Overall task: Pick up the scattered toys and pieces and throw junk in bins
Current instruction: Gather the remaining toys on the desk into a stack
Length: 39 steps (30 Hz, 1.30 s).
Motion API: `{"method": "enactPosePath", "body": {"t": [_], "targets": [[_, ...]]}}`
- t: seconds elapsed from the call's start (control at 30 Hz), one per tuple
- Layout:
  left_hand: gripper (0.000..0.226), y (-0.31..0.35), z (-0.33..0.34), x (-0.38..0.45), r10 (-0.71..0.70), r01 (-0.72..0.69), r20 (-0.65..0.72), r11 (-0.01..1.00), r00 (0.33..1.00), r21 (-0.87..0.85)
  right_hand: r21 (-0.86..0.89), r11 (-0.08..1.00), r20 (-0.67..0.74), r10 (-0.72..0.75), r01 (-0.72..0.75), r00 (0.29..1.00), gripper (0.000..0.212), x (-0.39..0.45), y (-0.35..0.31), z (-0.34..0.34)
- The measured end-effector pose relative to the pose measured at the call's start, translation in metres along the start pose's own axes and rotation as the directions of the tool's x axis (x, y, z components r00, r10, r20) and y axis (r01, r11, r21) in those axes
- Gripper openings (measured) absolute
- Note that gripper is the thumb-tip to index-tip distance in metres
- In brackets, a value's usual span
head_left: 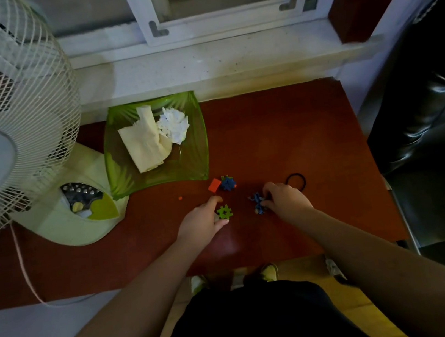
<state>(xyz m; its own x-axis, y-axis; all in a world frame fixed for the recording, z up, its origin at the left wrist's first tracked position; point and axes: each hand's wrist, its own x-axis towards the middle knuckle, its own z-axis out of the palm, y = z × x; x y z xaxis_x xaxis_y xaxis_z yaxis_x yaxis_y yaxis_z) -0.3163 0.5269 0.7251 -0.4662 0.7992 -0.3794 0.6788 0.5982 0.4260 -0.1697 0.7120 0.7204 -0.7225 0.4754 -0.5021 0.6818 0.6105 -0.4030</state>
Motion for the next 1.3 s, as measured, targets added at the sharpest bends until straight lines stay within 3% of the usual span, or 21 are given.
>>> {"method": "enactPosePath", "body": {"t": [0.17,0.37,0.43,0.5,0.53,0.57,0.63,0.8,1.0,1.13,1.23,1.3], "targets": [[0.05,0.001,0.001,0.001,-0.004,0.004,-0.006,1.0,1.0,0.011,-0.015,1.0,-0.004,-0.003,0.003,1.0,0.022,0.0,0.002,-0.001],[0.041,0.004,0.0,0.004,-0.035,0.035,-0.002,0.999,0.999,0.034,0.388,0.915,0.049,0.094,-0.106,0.994,0.022,-0.007,0.009,-0.005],[0.041,0.004,-0.002,0.004,-0.042,0.041,0.003,0.999,0.999,0.02,0.629,0.76,0.093,0.135,-0.163,0.986,0.022,-0.011,0.01,-0.004],[0.039,0.003,-0.001,0.005,-0.045,0.045,0.005,0.999,0.999,0.002,0.896,0.386,0.165,0.168,-0.218,0.972,0.019,-0.016,0.008,-0.003],[0.039,0.002,-0.001,0.005,-0.049,0.049,0.007,0.999,0.999,-0.005,0.95,0.214,0.196,0.163,-0.229,0.967,0.017,-0.018,0.008,-0.003],[0.038,0.001,-0.001,0.005,-0.052,0.052,0.006,0.999,0.999,-0.009,0.965,0.108,0.221,0.144,-0.238,0.965,0.016,-0.02,0.008,-0.003],[0.039,0.001,0.0,0.005,-0.054,0.055,0.004,0.998,0.999,-0.012,0.962,0.011,0.271,0.071,-0.273,0.96,0.015,-0.022,0.009,-0.001],[0.039,0.001,0.0,0.005,-0.041,0.041,-0.007,0.999,0.999,-0.014,0.94,-0.035,0.341,0.0,-0.341,0.94,0.015,-0.022,0.009,0.008],[0.039,0.001,0.0,0.002,-0.049,0.048,-0.018,0.999,0.999,-0.012,0.912,-0.26,0.325,-0.013,-0.317,0.946,0.021,-0.019,0.006,0.012],[0.039,-0.002,0.003,0.001,-0.07,0.07,-0.004,0.997,0.998,-0.015,0.896,-0.352,0.25,-0.105,-0.271,0.963,0.011,-0.018,0.005,0.013],[0.039,-0.004,0.003,0.0,-0.078,0.078,0.011,0.997,0.997,-0.025,0.904,-0.341,0.206,-0.18,-0.257,0.962,0.008,-0.016,0.004,0.015],[0.039,-0.005,0.003,0.001,-0.081,0.081,0.015,0.996,0.997,-0.032,0.935,-0.248,0.211,-0.184,-0.253,0.96,0.01,-0.016,0.001,0.015]]}}
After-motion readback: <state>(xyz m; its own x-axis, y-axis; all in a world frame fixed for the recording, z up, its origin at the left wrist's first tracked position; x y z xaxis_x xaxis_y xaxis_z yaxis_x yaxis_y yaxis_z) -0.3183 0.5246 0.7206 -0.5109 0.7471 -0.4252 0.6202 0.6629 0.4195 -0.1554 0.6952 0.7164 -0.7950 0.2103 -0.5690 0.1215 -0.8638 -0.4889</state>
